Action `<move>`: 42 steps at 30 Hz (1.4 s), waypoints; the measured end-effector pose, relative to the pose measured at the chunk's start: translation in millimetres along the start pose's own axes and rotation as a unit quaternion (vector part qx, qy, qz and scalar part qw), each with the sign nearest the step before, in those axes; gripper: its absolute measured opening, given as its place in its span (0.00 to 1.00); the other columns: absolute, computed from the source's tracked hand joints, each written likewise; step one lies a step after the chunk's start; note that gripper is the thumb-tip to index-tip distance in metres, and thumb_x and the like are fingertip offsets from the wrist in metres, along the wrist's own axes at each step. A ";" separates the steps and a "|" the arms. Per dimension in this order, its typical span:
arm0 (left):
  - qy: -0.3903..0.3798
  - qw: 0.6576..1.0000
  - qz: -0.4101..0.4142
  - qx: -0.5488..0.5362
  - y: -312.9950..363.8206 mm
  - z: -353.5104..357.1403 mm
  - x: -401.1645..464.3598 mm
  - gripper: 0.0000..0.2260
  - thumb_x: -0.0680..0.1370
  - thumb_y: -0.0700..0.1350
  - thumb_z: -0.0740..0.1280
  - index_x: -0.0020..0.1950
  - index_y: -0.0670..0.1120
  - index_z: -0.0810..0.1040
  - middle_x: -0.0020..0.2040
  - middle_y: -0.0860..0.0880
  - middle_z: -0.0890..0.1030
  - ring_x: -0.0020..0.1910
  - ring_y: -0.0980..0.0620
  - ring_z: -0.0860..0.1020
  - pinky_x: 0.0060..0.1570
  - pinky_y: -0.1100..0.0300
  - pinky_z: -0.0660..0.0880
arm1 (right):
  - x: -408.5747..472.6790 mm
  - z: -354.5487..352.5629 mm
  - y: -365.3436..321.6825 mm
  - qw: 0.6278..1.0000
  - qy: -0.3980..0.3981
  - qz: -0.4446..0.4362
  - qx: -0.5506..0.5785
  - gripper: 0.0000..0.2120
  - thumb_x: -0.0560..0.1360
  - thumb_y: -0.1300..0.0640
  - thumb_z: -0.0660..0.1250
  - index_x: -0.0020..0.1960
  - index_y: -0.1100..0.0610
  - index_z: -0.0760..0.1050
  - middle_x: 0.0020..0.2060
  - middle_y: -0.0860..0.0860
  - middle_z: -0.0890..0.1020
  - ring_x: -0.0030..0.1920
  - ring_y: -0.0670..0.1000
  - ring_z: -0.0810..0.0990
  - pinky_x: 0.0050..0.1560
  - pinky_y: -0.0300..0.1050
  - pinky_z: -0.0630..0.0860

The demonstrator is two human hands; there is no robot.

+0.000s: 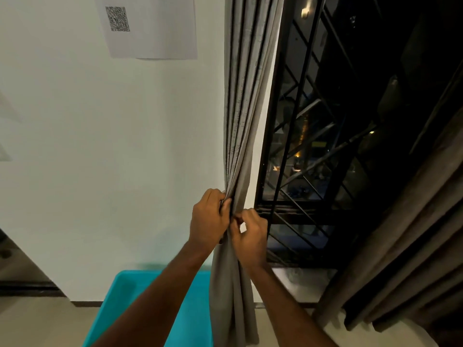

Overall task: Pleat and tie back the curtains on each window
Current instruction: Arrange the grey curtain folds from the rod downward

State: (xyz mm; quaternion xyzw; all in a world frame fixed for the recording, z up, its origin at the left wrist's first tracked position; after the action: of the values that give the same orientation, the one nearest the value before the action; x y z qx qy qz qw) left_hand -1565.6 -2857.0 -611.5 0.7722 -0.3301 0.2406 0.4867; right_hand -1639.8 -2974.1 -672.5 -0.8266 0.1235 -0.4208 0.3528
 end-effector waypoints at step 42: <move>0.018 0.996 -0.074 -0.047 -13.2 0.0 6.5 0.05 0.79 0.42 0.71 0.48 0.40 0.81 0.42 0.47 0.81 0.41 0.52 0.79 0.46 0.62 0.78 | 10.4 10.7 -7.1 0.993 -0.018 0.011 0.116 0.18 0.80 0.45 0.64 0.63 0.55 0.80 0.54 0.49 0.84 0.54 0.47 0.82 0.58 0.52 0.81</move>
State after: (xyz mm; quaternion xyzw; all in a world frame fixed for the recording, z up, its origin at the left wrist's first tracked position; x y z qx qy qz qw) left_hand -1551.5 -2854.7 -614.8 0.7665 -0.2738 0.2018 0.5448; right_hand -1625.7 -2969.1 -665.5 -0.7862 0.0767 -0.4133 0.4529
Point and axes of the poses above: each hand's wrist, its own x-axis towards the middle knuckle, its own z-axis out of the palm, y = z × x, the point moved 10 cm from there along x, towards the middle knuckle
